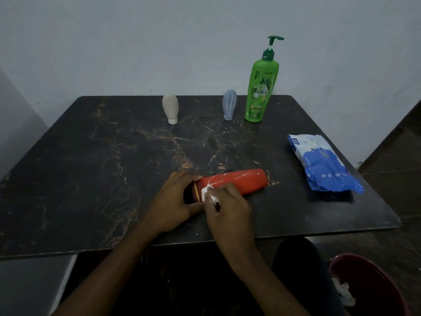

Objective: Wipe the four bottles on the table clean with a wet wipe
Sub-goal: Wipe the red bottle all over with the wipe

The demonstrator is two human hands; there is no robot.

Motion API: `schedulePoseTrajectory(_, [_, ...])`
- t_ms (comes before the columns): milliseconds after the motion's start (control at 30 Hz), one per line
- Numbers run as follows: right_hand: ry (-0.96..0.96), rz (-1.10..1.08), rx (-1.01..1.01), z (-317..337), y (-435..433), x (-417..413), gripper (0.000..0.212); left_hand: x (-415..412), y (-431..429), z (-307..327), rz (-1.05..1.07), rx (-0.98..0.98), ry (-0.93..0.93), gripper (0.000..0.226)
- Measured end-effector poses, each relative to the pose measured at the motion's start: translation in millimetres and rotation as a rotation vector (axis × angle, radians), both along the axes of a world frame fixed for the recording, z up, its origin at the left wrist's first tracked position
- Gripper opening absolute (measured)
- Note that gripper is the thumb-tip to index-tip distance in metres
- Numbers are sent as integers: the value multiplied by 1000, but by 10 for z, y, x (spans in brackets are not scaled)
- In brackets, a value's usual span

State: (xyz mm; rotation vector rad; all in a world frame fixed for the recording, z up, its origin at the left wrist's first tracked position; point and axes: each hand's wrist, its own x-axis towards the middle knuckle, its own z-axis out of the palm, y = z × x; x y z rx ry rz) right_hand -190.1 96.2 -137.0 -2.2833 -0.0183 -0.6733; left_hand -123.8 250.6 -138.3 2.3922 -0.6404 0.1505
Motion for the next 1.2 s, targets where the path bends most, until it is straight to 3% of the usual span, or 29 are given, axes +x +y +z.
schedulePoseTrajectory(267, [91,-308,69,4,-975,162,10,-30,-11,43,17,-10,41,71])
schedulePoseTrajectory(400, [127,-339,86,-1,-917,173,7,-53,-22,50,33,-28,55,68])
schedulePoseTrajectory(667, [-34,88,41,-37,-101,12,17,-54,-20,51,29,-31,23,61])
schedulePoseTrajectory(767, [-21,128,72,-11,-161,24,18,-62,-19,51,23,-22,24,61])
schedulePoseTrajectory(1033, [111,-246,109,30,-1039,250,13,-73,-22,68,23,-32,48,64])
schedulePoseTrajectory(1200, [172,-299,108,17,-905,275,16,-92,-27,83,20,-33,63,65])
